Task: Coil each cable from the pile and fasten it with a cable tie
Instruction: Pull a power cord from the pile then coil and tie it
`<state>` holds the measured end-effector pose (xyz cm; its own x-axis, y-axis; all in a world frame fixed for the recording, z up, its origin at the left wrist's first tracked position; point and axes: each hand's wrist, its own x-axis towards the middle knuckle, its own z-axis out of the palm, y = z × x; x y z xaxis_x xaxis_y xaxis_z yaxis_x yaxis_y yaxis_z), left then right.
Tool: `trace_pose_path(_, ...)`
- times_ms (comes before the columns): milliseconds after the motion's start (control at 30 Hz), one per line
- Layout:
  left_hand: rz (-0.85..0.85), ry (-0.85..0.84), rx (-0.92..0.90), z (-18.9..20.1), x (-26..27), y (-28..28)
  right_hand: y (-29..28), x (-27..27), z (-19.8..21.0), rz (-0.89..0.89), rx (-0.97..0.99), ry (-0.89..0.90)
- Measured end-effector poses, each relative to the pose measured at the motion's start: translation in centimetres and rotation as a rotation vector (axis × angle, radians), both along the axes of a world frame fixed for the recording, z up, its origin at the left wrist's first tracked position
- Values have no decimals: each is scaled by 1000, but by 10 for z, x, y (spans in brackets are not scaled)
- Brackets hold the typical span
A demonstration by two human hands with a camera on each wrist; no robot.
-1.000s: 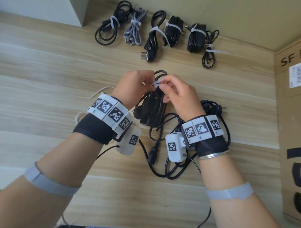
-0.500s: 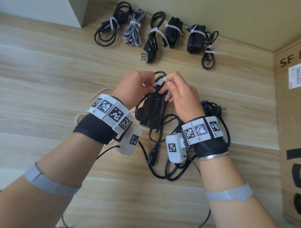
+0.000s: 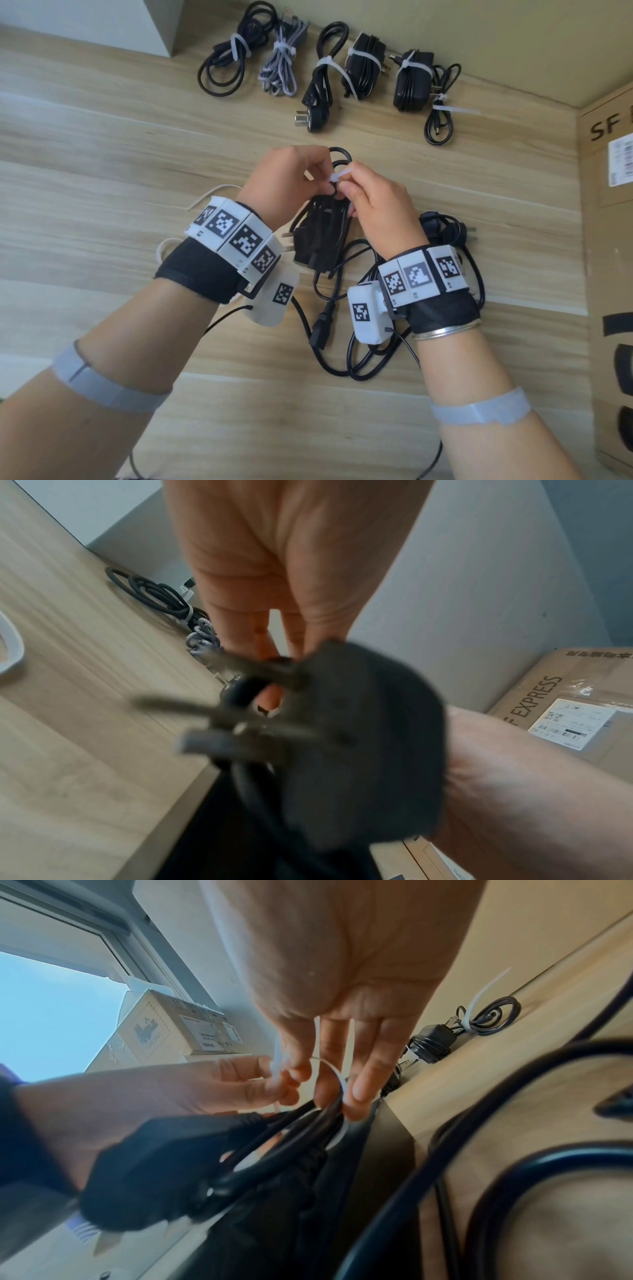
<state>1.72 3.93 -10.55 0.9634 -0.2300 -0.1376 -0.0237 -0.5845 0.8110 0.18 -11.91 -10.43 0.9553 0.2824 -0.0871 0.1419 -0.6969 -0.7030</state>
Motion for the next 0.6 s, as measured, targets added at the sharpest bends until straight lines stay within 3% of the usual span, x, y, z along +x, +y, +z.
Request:
trace_pose_path(267,-35,-84,-51,3,-2,-2,-3,1,9,-38,-29,90)
trace_pose_path(600,-138,-134,3,-1,0,-10,-1,7,13,-117,-188,-112)
